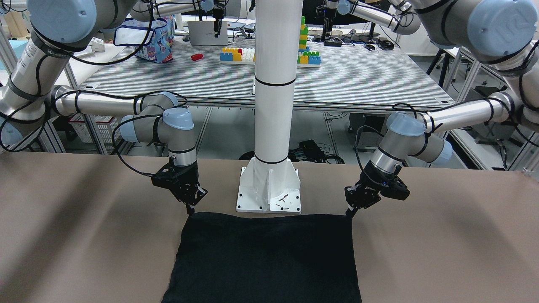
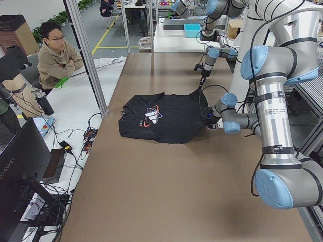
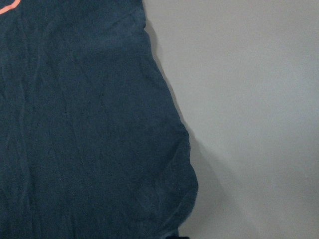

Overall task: Fold clothes
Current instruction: 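Grasp the hem corners with both grippers, then lift the hem with both grippers and fold it toward the collar, then lower the hem onto the collar and open both grippers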

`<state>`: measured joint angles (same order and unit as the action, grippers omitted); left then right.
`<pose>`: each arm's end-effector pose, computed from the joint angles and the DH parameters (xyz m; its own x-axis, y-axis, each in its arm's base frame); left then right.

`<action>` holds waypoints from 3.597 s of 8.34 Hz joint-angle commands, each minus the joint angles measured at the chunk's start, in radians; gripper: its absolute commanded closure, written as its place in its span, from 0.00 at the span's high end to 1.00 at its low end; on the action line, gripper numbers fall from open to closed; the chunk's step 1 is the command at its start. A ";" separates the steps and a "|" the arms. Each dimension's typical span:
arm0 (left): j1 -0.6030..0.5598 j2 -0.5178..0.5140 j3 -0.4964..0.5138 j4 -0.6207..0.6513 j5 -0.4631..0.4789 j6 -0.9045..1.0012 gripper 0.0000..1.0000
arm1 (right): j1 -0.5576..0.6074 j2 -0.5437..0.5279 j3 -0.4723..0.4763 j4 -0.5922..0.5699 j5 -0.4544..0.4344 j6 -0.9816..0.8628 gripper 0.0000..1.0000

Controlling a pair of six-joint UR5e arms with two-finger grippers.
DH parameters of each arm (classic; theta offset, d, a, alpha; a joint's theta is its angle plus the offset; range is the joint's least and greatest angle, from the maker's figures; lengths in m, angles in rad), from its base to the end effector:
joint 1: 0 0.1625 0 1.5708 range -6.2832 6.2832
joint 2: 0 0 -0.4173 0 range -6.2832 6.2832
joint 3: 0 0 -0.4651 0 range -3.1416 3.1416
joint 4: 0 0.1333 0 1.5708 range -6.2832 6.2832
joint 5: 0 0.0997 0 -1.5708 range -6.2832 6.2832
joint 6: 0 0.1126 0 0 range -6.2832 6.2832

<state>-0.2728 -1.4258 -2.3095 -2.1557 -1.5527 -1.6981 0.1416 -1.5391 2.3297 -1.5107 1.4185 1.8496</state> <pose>0.4136 -0.2563 0.2661 0.3289 -0.2238 -0.9175 0.3299 0.9375 -0.1105 -0.4637 -0.2180 0.2475 0.5582 0.3543 0.7502 -0.4223 0.8997 -0.1107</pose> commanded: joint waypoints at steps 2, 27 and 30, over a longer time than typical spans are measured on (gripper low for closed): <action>-0.369 -0.325 0.344 0.000 -0.315 0.191 0.00 | 0.474 0.210 -0.192 -0.048 0.434 -0.333 0.00; -0.746 -1.010 1.332 -0.042 -0.452 0.509 0.54 | 0.816 0.789 -1.064 0.095 0.447 -0.511 0.65; -0.744 -0.998 1.328 -0.058 -0.454 0.508 0.63 | 0.814 0.780 -1.064 0.139 0.445 -0.451 0.72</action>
<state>-1.0187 -2.4311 -0.9804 -2.2008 -2.0066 -1.1896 0.9565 -0.7557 1.2675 -1.3925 1.8635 1.3493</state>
